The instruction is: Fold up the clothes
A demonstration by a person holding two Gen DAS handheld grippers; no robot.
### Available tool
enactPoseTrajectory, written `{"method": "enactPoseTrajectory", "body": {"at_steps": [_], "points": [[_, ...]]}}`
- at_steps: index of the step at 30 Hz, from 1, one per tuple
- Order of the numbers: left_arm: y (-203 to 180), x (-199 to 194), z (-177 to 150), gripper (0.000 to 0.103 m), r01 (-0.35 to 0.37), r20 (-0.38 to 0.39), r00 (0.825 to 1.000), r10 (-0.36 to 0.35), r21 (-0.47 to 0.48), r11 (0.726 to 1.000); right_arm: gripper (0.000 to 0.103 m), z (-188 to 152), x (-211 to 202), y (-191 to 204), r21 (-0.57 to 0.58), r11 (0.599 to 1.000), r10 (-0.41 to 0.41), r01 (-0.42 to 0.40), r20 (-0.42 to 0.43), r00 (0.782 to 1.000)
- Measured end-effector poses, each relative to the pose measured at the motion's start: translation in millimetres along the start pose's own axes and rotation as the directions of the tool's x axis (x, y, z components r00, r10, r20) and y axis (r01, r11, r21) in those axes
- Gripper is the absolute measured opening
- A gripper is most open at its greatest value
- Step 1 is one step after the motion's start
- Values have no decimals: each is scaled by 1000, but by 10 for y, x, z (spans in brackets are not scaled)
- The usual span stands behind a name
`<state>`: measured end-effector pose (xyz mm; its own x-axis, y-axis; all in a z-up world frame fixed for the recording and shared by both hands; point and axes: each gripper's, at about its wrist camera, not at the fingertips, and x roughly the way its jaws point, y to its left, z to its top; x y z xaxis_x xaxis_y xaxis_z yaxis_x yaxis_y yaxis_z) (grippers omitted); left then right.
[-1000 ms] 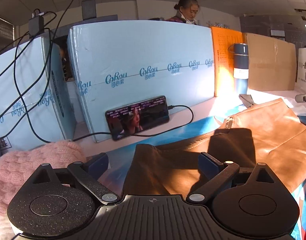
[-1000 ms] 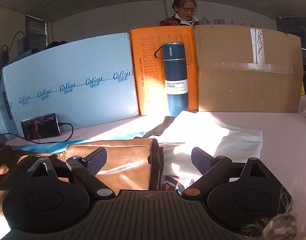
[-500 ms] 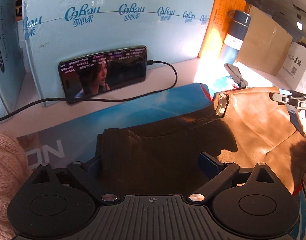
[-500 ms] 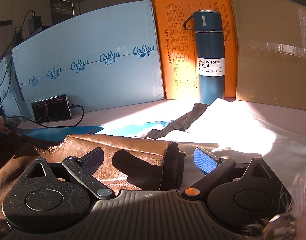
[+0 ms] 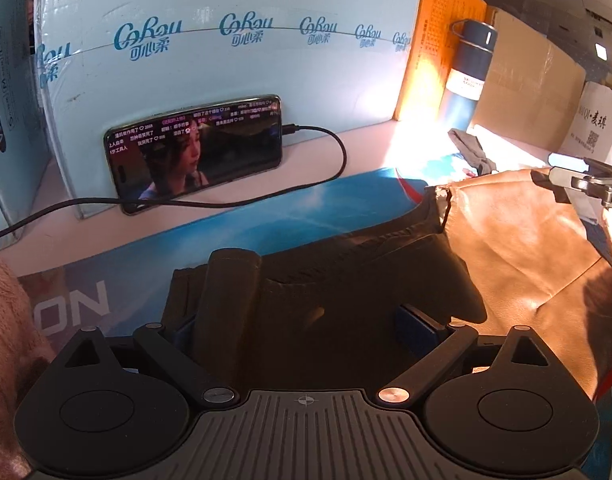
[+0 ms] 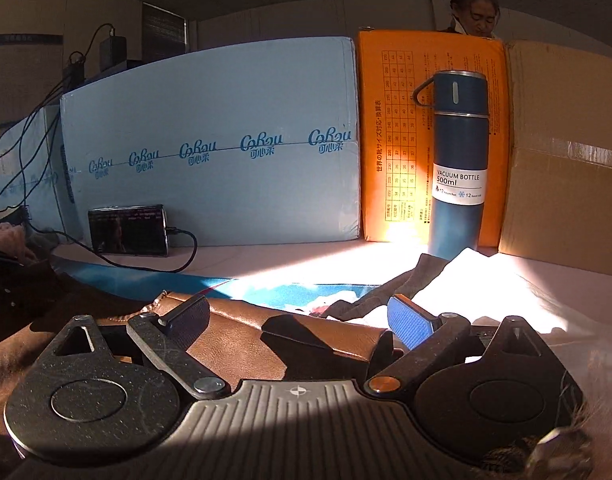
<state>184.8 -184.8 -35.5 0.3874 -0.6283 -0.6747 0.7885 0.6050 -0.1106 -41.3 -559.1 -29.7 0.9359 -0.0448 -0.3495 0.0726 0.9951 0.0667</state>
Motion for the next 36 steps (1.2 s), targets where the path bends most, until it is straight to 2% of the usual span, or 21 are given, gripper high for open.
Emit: {"method": "enactPoseTrajectory", "body": {"at_steps": [6, 8, 12, 18, 22, 28, 31, 34, 36], "points": [[-28, -8, -77, 98, -26, 43, 999, 26, 1, 1000, 94, 15, 25, 172, -58, 988, 137, -142, -85, 987], [-36, -4, -106, 98, -33, 58, 998, 33, 0, 999, 94, -4, 26, 210, -83, 987, 131, -138, -86, 988], [-83, 4, -137, 99, -53, 70, 996, 50, 32, 998, 95, -17, -13, 73, -39, 997, 58, -60, -52, 997], [-87, 9, -156, 99, -54, 84, 995, 51, 38, 998, 98, -83, 0, -107, -9, 998, -63, 62, -65, 996], [-89, 10, -160, 99, -54, 87, 995, 51, 40, 998, 98, -121, 127, -87, -23, 998, -54, 52, -107, 993], [-92, 12, -159, 99, -55, 88, 995, 51, 42, 998, 102, -119, 292, 37, -91, 995, -51, 41, -115, 992], [-95, 13, -163, 99, -56, 89, 995, 52, 43, 997, 102, -111, 411, -50, -52, 998, -36, 29, -158, 987], [-95, 9, -165, 99, -57, 90, 995, 53, 44, 997, 102, -77, 476, -96, -47, 998, -40, 33, -151, 988], [-97, 3, -168, 99, -58, 91, 994, 54, 45, 997, 98, -56, 506, -78, -51, 998, -35, 28, -140, 989]]}}
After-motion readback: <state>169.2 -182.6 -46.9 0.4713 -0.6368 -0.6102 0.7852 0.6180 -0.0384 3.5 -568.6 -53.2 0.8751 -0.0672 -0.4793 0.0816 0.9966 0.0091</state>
